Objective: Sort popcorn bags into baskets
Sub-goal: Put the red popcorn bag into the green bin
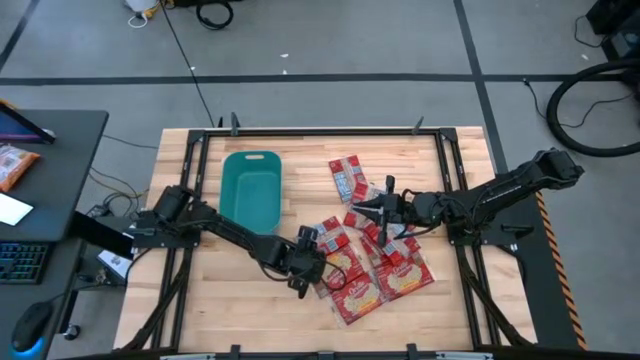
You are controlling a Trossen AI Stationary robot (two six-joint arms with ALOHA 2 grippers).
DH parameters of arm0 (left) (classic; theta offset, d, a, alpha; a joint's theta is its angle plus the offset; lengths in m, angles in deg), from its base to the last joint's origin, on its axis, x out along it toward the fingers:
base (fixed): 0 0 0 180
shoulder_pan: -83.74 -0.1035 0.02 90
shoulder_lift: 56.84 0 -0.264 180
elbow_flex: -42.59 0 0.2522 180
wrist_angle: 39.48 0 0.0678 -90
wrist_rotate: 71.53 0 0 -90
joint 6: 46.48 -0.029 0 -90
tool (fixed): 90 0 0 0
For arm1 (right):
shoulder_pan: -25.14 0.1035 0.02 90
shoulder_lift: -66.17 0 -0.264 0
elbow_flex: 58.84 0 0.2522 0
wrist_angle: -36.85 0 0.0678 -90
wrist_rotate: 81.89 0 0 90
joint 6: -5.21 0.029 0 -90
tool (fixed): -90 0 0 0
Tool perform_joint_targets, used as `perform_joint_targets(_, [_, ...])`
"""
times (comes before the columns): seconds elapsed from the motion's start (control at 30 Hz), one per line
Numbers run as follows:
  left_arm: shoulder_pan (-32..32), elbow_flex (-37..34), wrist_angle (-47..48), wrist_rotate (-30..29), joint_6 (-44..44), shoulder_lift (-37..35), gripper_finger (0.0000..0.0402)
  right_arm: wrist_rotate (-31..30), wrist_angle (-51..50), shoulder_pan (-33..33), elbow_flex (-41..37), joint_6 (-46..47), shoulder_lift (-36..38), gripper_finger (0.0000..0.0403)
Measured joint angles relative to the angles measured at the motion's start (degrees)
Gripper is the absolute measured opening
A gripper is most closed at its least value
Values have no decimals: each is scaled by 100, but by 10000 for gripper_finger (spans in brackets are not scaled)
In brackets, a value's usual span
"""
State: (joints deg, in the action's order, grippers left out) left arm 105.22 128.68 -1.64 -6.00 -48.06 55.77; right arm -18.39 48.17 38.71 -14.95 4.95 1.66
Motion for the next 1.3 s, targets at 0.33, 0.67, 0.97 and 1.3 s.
perform_joint_targets(0.33, [-112, -2, -154, 225, 721, 0, 183, 17, 7, 0, 0, 49, 0, 52])
perform_joint_targets(0.67, [-144, -2, -353, 128, 963, 324, 183, 63, 26, 46, -1, 77, -4, 52])
perform_joint_targets(0.97, [-141, 12, -277, -36, 995, 426, 150, 62, 88, 159, -2, 63, -4, 52])
perform_joint_targets(1.3, [-144, -1, -58, -54, 1041, 334, 13, 63, 91, 176, -2, 19, -4, 52])
